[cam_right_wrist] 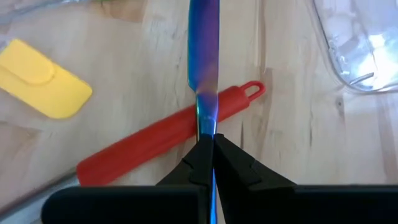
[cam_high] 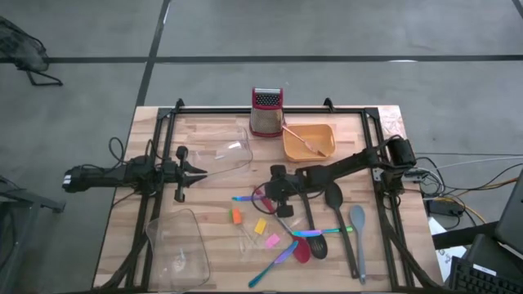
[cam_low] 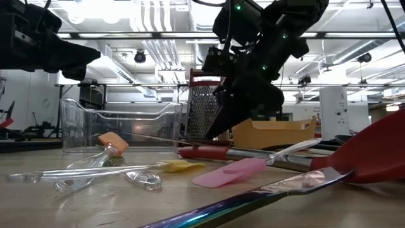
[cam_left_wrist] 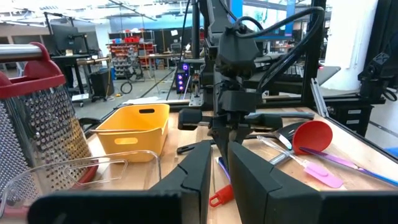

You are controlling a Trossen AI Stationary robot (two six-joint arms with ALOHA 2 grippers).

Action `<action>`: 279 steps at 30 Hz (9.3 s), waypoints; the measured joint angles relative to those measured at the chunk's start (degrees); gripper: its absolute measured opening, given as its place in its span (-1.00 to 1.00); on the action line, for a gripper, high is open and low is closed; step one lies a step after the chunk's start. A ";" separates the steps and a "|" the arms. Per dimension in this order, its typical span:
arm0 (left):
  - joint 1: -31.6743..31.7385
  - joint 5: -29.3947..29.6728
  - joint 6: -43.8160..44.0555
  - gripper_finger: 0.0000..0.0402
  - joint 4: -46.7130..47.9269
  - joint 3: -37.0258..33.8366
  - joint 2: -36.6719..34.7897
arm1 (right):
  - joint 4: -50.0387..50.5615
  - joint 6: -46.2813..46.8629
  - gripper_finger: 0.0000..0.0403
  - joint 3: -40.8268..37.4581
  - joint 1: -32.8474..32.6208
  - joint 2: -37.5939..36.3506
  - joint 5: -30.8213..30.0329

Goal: Pick & Place Kitchen Items
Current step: Put the blue knife into the yellow bin

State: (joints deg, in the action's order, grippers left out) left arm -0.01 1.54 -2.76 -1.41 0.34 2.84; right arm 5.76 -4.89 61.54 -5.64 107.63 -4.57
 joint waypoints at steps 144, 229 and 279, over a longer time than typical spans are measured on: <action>-0.02 0.00 0.00 -0.69 0.03 0.00 0.00 | 5.80 14.87 -0.54 -21.95 4.55 -30.77 -26.78; -0.01 0.00 0.00 -0.69 0.00 0.00 -0.01 | 26.22 48.04 -0.13 -17.29 -33.46 -16.74 -1.40; 0.00 0.00 0.00 -0.69 0.03 0.00 -0.01 | 18.91 42.80 -0.79 -17.31 -30.01 -21.34 -17.12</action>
State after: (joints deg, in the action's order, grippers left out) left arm -0.01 1.54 -2.76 -1.39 0.34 2.83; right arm 24.67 37.91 44.23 -35.65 86.29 -21.69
